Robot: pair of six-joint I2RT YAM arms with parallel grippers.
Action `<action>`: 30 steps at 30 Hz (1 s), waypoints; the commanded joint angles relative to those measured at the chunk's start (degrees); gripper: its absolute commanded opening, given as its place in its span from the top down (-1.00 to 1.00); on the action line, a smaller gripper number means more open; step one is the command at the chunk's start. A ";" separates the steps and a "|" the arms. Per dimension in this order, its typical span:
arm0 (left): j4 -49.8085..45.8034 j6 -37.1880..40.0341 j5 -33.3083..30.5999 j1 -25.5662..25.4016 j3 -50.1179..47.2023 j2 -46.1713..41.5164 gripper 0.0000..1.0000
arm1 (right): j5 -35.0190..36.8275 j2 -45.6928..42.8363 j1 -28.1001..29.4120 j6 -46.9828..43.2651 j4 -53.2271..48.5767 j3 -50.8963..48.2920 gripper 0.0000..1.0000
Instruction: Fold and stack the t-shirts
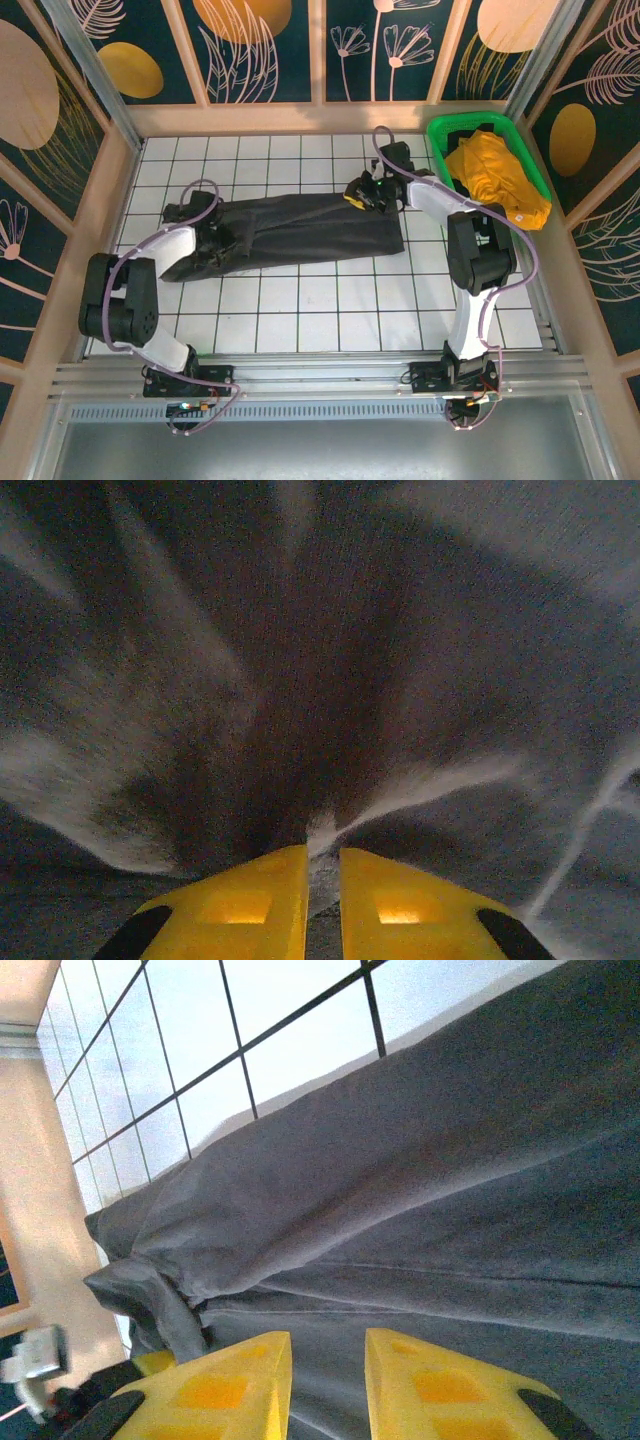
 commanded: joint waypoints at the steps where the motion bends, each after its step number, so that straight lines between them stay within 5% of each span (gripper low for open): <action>1: -2.76 -1.29 -5.98 3.41 5.36 -3.03 0.55 | 1.09 1.46 -1.10 -1.69 -0.32 2.86 0.47; 12: 1.67 -0.48 -1.51 18.06 15.84 13.11 0.59 | 0.40 2.86 -1.09 -2.47 -1.07 4.97 0.47; 22: 3.25 5.60 2.45 20.71 23.90 25.33 0.61 | 0.66 1.97 -1.80 -3.05 -0.93 3.14 0.49; 26: 1.86 6.83 -0.92 20.64 25.01 24.09 0.54 | 1.27 2.16 -2.72 -3.68 -1.33 3.67 0.50; 30: -0.09 5.32 -4.15 20.29 23.84 16.07 0.22 | 3.24 3.59 -4.33 -6.13 -2.57 6.09 0.50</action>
